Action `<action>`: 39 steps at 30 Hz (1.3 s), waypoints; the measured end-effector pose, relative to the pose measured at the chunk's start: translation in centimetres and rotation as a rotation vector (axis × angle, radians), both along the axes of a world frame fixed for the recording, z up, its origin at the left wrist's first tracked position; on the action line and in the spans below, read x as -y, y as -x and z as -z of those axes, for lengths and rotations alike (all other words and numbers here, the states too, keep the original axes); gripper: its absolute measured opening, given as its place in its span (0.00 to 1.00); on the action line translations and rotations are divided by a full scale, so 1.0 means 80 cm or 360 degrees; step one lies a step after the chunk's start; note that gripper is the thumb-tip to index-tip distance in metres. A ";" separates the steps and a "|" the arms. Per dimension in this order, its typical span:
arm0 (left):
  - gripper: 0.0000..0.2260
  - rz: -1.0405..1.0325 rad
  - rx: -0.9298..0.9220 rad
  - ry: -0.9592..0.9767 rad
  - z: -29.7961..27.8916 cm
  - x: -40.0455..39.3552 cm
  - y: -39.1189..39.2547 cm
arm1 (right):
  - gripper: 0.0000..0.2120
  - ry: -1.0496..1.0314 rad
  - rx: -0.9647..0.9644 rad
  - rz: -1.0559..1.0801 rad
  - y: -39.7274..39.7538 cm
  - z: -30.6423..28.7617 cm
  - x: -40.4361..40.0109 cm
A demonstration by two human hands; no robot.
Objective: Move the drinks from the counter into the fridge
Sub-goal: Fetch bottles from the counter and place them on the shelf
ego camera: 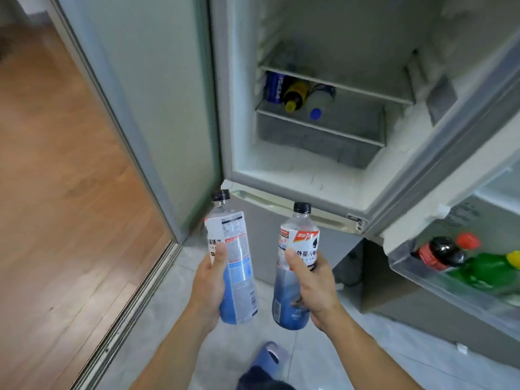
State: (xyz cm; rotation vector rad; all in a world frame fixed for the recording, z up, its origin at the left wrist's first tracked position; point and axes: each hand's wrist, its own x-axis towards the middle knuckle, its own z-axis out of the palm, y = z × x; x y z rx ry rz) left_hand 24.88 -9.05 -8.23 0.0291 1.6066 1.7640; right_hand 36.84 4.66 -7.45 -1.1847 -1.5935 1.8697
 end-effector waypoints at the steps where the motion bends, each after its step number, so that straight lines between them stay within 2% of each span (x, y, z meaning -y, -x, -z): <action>1: 0.36 0.0050 -0.0016 0.0016 -0.003 -0.016 0.008 | 0.19 -0.0005 -0.0015 0.0029 0.006 0.001 -0.013; 4: 0.33 0.0145 -0.0116 0.0056 -0.017 -0.065 0.036 | 0.19 -0.0050 -0.0059 0.0124 0.028 -0.001 -0.059; 9: 0.23 0.0241 -0.0242 0.0112 -0.030 -0.153 0.084 | 0.11 -0.0103 -0.0144 0.0263 0.063 -0.006 -0.139; 13: 0.21 0.0264 -0.0344 0.0142 -0.031 -0.227 0.115 | 0.19 -0.0270 -0.0066 0.0335 0.088 -0.007 -0.199; 17: 0.28 0.0325 -0.0498 0.0212 -0.031 -0.287 0.145 | 0.27 -0.0395 0.0083 0.0421 0.107 -0.009 -0.248; 23: 0.27 0.0448 -0.0847 0.0246 -0.026 -0.359 0.192 | 0.34 -0.0519 0.0214 0.0634 0.129 -0.002 -0.317; 25: 0.27 0.0404 -0.0840 0.0294 -0.019 -0.375 0.205 | 0.37 -0.0506 0.0259 0.0697 0.134 0.001 -0.334; 28: 0.22 0.0436 -0.0787 0.0311 -0.007 -0.396 0.222 | 0.33 -0.0445 0.0315 0.0743 0.145 0.002 -0.356; 32: 0.15 0.0559 -0.0809 0.0324 -0.008 -0.428 0.233 | 0.37 -0.0364 0.0422 0.0709 0.165 0.003 -0.384; 34: 0.13 0.0672 -0.0849 0.0315 -0.009 -0.443 0.234 | 0.35 -0.0354 0.0385 0.0690 0.175 0.004 -0.397; 39: 0.23 0.0955 -0.0865 0.0301 -0.002 -0.461 0.232 | 0.25 -0.0279 0.0399 0.0704 0.182 0.012 -0.405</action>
